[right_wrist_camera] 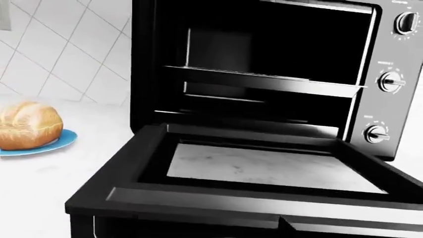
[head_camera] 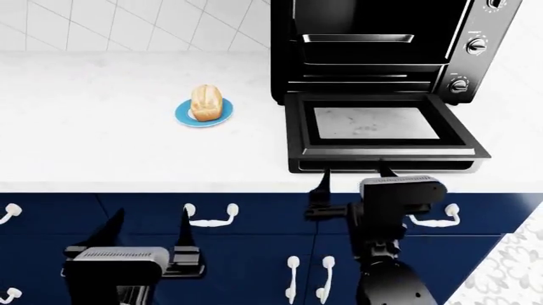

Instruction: Place the bread on the tray of the toaster oven.

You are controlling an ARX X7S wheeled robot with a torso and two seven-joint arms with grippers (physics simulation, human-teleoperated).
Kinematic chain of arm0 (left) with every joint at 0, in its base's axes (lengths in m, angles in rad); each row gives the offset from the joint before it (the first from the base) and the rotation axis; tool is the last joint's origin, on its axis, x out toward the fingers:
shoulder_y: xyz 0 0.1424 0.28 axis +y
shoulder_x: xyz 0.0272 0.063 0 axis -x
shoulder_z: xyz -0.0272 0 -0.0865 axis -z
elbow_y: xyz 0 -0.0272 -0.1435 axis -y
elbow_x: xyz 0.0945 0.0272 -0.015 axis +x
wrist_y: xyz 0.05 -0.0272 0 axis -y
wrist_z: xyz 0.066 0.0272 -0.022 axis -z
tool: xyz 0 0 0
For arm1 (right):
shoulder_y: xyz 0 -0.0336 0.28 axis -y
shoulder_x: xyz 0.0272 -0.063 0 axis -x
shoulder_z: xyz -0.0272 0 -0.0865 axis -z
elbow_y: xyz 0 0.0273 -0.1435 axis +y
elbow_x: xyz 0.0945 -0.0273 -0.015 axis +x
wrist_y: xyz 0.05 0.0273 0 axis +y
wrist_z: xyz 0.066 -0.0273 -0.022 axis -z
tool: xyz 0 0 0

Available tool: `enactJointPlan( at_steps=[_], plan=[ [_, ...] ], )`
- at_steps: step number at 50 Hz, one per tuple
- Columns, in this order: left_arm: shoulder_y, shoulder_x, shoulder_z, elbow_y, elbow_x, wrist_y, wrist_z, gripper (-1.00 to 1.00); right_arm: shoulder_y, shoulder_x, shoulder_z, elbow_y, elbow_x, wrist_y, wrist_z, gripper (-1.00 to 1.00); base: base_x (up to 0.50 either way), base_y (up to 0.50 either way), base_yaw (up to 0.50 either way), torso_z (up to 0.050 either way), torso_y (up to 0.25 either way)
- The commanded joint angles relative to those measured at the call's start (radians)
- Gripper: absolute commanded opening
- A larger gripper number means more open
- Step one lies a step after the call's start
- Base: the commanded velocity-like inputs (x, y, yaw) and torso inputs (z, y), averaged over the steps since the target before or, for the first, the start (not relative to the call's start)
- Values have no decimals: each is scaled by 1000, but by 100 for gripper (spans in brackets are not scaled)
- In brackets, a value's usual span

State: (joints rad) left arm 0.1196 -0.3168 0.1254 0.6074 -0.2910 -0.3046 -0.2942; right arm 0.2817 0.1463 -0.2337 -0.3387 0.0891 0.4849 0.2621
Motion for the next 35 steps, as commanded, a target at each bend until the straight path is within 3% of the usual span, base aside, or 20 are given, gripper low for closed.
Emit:
enactJointPlan(
  at_steps=[1,8,14,16,21,25,27,28,35],
  plan=[
    [-63,-50,-78,249,-135,-248,-62,100,4,43,21,-216,8,184,20,100,0,0,0,0,0],
    [-229,-70,-109,253,-258,-462,-103,100,86,70,71,-357,59,410,3,100,0,0,0,0,0],
    [-503,-71,-137,129,-410,-676,-96,100,231,68,209,-431,182,597,-71,100,0,0,0,0,0],
    [-578,-106,-62,97,-353,-668,-72,100,288,59,268,-434,238,661,-106,100,0,0,0,0,0],
    [-783,-98,-72,39,-450,-833,-76,100,476,94,325,-382,346,813,-207,100,0,0,0,0,0],
    [-880,-99,-70,-18,-470,-886,-72,100,634,84,396,-330,378,1000,-189,100,0,0,0,0,0],
    [-944,-93,-60,-65,-467,-910,-77,100,667,137,354,-286,368,971,-207,100,0,0,0,0,0],
    [-974,-91,-51,-86,-463,-916,-73,100,692,92,435,-271,390,1004,-213,100,0,0,0,0,0],
    [-1149,-53,11,-302,-428,-914,-33,100,739,174,377,-252,405,1072,-195,100,0,0,0,0,0]
  ],
)
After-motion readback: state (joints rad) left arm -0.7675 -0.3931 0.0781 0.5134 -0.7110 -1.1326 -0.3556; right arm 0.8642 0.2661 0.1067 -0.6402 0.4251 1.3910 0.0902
